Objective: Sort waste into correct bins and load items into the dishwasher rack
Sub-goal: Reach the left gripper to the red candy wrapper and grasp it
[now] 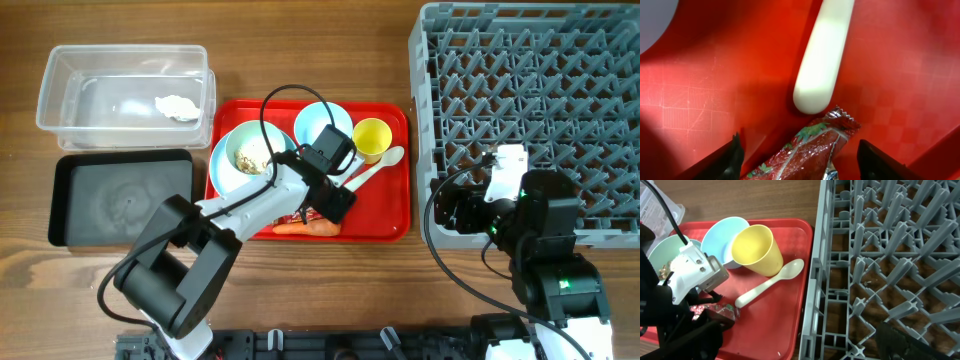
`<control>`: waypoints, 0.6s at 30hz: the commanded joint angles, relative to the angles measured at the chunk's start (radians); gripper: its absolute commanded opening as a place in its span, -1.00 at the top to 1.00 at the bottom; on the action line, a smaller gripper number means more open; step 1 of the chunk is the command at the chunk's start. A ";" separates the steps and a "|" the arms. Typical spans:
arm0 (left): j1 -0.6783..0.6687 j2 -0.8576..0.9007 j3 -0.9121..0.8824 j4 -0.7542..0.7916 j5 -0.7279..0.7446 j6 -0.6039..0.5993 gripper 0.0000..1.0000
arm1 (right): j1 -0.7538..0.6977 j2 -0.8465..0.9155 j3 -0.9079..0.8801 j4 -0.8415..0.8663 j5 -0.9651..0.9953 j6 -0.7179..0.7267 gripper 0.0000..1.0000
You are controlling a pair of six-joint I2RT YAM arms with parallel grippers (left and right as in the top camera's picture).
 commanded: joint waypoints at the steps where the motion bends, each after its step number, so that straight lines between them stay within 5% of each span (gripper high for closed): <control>1: -0.002 0.044 0.001 -0.003 -0.036 0.009 0.06 | 0.002 -0.003 0.027 0.003 -0.013 0.010 -1.00; 3: -0.001 0.043 0.001 -0.003 -0.084 0.009 0.57 | 0.002 -0.003 0.027 0.002 -0.013 0.010 -0.99; 6: 0.000 0.042 0.001 -0.004 -0.142 0.008 0.88 | 0.002 -0.003 0.027 0.002 -0.013 0.010 -0.99; 18: 0.002 -0.177 0.002 -0.020 -0.210 -0.002 0.92 | 0.002 -0.003 0.027 0.002 -0.013 0.010 -0.99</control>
